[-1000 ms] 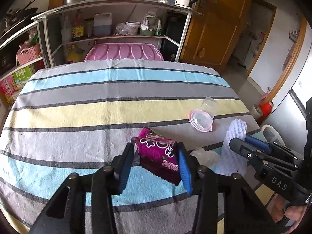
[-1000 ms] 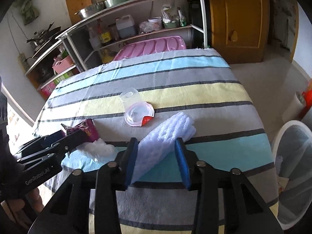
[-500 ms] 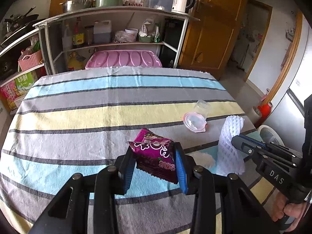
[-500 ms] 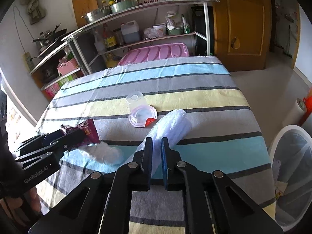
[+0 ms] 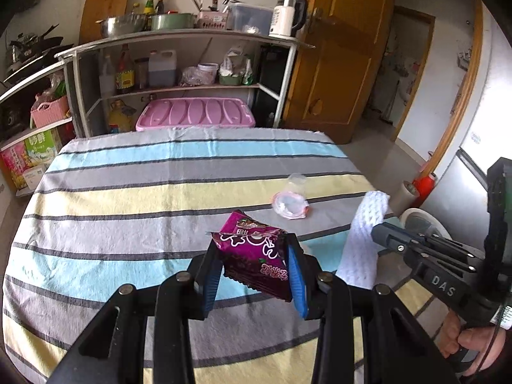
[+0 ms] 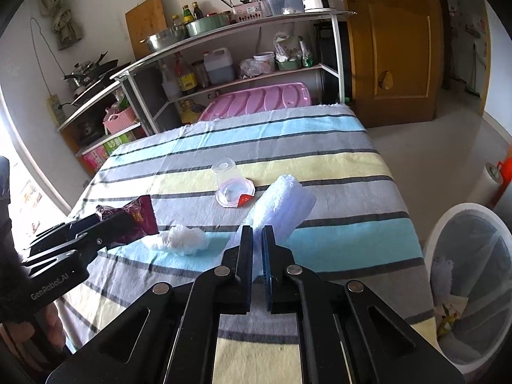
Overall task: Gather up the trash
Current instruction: 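Lift both held items and carry them over the white bin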
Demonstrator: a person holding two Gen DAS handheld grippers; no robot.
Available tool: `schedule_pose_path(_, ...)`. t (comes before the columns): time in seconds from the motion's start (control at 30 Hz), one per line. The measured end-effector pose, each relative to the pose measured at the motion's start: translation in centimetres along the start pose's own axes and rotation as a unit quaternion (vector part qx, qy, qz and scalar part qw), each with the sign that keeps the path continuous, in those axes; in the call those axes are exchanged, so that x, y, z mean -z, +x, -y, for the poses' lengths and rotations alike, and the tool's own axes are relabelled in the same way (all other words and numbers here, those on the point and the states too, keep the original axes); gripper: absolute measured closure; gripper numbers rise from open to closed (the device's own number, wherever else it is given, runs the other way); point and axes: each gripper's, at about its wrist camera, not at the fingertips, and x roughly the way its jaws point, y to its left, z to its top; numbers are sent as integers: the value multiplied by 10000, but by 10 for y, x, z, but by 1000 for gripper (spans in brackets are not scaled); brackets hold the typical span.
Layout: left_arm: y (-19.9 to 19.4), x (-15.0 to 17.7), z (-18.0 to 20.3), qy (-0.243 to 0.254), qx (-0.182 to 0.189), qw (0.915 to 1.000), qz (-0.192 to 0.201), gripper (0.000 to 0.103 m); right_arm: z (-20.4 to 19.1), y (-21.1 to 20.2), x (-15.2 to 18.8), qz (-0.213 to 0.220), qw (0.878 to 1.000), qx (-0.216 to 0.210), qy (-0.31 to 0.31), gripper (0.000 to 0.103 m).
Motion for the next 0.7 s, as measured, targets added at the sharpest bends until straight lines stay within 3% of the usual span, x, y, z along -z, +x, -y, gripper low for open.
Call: schedule_pose_path(0.7, -30, 3, 81, 724, 397, 9960, 330, 64, 34, -72, 15, 523, 9982, 179, 233, 97)
